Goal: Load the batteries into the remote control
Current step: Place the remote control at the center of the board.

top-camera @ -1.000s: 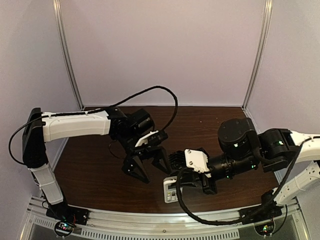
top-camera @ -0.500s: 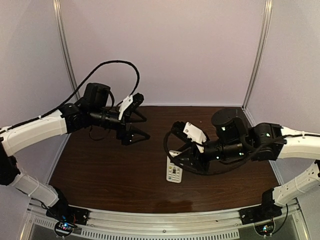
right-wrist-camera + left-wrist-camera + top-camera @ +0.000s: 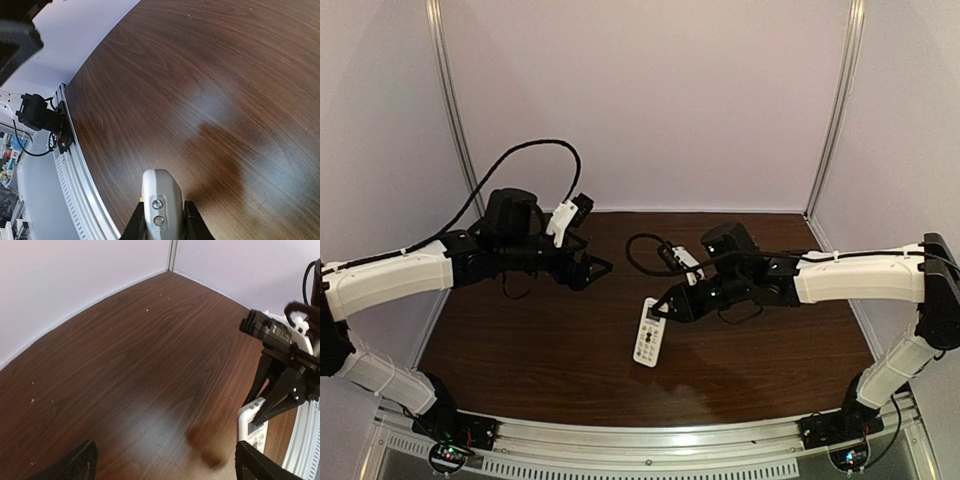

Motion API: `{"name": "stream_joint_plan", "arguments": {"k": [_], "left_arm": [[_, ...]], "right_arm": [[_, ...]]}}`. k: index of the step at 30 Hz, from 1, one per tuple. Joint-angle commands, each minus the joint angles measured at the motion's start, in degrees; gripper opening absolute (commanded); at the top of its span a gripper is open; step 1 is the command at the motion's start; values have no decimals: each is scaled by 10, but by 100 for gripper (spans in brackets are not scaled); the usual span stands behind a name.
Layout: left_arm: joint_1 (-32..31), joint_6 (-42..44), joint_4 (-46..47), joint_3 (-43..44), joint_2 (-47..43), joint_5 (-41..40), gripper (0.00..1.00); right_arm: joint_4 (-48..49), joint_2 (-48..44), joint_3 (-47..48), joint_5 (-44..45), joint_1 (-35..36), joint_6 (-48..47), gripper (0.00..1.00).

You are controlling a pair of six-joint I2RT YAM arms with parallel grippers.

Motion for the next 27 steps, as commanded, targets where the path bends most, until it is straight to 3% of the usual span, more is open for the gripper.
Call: {"name": "stream_joint_plan", "arguments": {"k": [1, 12, 20, 27], "left_arm": [[-1, -48, 53, -47, -13, -28, 97], [-1, -49, 44, -61, -11, -44, 97], [-1, -57, 57, -73, -8, -53, 97], [-1, -71, 56, -77, -9, -67, 97]], "right_arm": [[99, 50, -8, -75, -31, 61, 3], [122, 200, 58, -163, -59, 50, 3], [124, 270, 94, -199, -86, 34, 19], [83, 307, 132, -175, -98, 1, 25]]}}
